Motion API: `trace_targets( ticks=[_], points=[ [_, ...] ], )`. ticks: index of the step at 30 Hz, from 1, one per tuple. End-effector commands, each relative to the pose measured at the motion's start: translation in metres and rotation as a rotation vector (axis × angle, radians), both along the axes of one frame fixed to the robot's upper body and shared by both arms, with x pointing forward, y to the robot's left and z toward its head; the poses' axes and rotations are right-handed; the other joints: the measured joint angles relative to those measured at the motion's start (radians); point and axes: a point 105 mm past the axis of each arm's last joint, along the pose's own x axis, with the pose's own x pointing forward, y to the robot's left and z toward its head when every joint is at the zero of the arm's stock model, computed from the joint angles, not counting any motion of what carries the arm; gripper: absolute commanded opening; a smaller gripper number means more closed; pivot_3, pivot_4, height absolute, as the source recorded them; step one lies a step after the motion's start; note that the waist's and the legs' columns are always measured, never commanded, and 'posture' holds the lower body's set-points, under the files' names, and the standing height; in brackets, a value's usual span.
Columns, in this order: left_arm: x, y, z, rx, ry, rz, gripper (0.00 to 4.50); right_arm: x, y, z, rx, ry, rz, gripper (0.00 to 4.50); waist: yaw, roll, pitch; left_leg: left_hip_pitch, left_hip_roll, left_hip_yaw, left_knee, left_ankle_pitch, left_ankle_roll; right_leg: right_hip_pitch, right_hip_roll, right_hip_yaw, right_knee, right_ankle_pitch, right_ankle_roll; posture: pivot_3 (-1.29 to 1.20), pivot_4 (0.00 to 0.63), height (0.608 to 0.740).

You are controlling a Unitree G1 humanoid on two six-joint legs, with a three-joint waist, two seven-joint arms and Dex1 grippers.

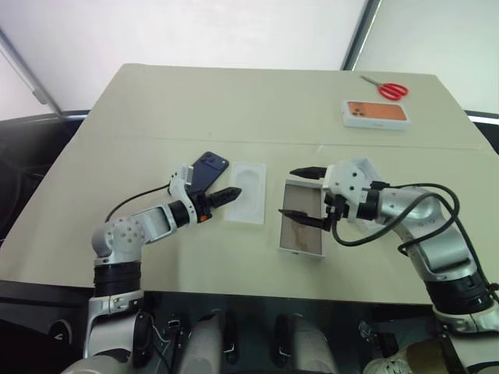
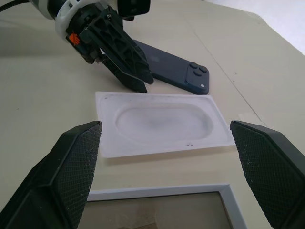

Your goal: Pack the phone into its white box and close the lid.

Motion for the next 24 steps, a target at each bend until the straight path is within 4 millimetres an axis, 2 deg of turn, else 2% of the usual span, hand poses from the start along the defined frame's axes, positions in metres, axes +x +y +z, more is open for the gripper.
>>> trace_targets(
  ticks=[1,9,11,13,19,24],
  points=[
    [0.001,-0.009,0.001,-0.011,0.003,-0.028,4.49,0.003,-0.005,0.011,-0.005,-0.056,-0.023,4.50,-0.002,0.000,0.000,0.000,0.000,0.000,0.000,0.000,0.000,0.000,0.000,0.000,0.000,0.000,0.000,0.00,0.150,0.738],
    [0.001,-0.020,-0.011,-0.047,0.069,-0.041,4.49,0.004,-0.004,0.009,0.004,-0.059,-0.032,4.50,0.001,0.000,0.000,0.000,0.000,0.000,0.000,0.000,0.000,0.001,0.000,0.000,0.000,0.000,0.000,0.00,0.150,0.738],
    [0.000,-0.019,-0.012,-0.060,0.078,-0.037,3.96,0.005,-0.005,0.009,0.003,-0.063,-0.038,4.50,0.000,0.000,0.000,0.000,0.000,-0.001,0.000,0.000,0.000,0.001,0.000,0.000,0.000,0.000,0.000,0.00,0.150,0.738],
    [-0.001,-0.017,-0.013,-0.059,0.080,-0.037,3.21,0.005,-0.006,0.009,0.002,-0.063,-0.040,4.50,-0.002,0.000,0.000,0.000,0.000,-0.001,0.000,0.000,0.000,0.001,0.000,0.000,0.000,0.000,0.000,0.00,0.150,0.738],
    [0.002,-0.006,-0.014,-0.129,0.115,0.014,0.05,0.007,-0.007,0.009,0.000,-0.069,-0.047,4.50,-0.002,0.000,0.000,0.001,0.000,-0.001,0.000,0.000,0.000,0.001,0.000,0.000,0.000,0.000,0.000,0.00,0.150,0.738],
    [0.002,0.004,-0.007,-0.157,0.101,0.054,0.01,0.006,-0.016,0.003,-0.015,-0.046,-0.058,4.50,-0.004,0.000,-0.001,0.001,0.001,-0.001,0.000,0.000,0.000,0.000,0.000,0.000,0.000,0.000,0.000,0.00,0.150,0.738]
  ],
)
